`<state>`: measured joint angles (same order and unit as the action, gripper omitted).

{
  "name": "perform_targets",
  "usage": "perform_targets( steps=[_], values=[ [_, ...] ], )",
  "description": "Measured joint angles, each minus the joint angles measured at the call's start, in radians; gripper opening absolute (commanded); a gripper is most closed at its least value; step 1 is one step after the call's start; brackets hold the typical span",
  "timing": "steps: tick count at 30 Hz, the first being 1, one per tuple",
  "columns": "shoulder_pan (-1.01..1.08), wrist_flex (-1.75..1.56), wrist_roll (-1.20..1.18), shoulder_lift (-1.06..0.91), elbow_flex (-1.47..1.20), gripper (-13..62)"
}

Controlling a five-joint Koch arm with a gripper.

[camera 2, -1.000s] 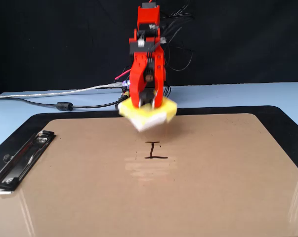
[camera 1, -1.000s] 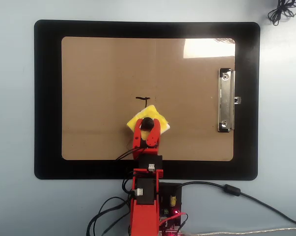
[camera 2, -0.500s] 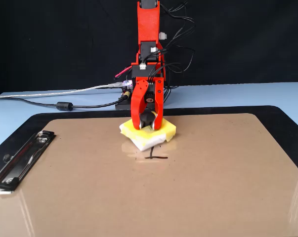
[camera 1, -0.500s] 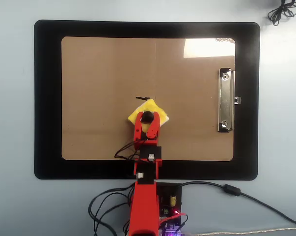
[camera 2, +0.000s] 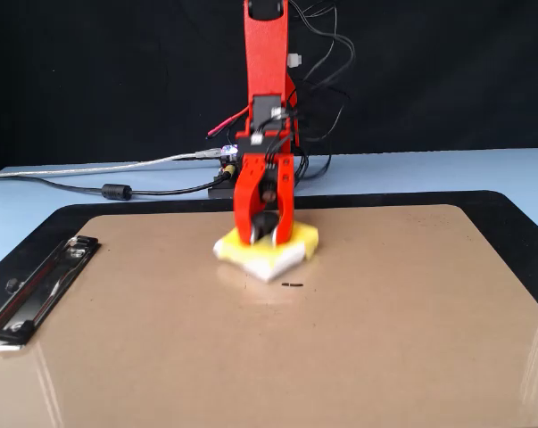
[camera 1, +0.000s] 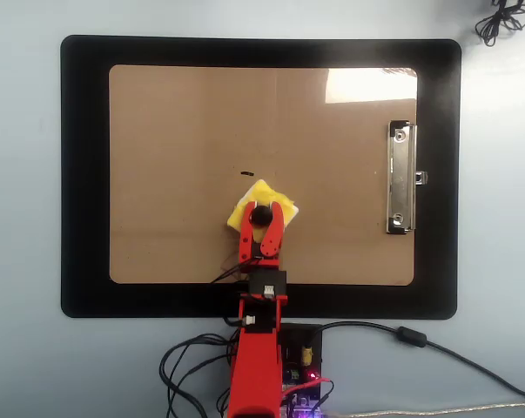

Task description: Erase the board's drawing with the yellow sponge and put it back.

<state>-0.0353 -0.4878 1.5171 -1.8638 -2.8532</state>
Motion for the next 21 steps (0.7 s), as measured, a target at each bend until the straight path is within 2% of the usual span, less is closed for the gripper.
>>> perform_targets(
  steps=[2,4,7,11,14,17,21],
  values=[
    [0.006,0.023,-0.006,-0.143,-0.087,-8.2],
    [0.000,0.043,-0.005,-0.149,-0.071,-8.2],
    [0.002,0.049,-0.005,-0.003,0.091,-8.2],
    [-0.009,0.044,-0.002,0.318,0.410,-8.2],
    [-0.015,0.029,0.000,0.402,0.486,-8.2],
    [-0.031,0.011,0.000,0.334,0.380,-8.2],
    [-0.084,0.029,0.000,0.038,0.072,-8.2]
  ],
)
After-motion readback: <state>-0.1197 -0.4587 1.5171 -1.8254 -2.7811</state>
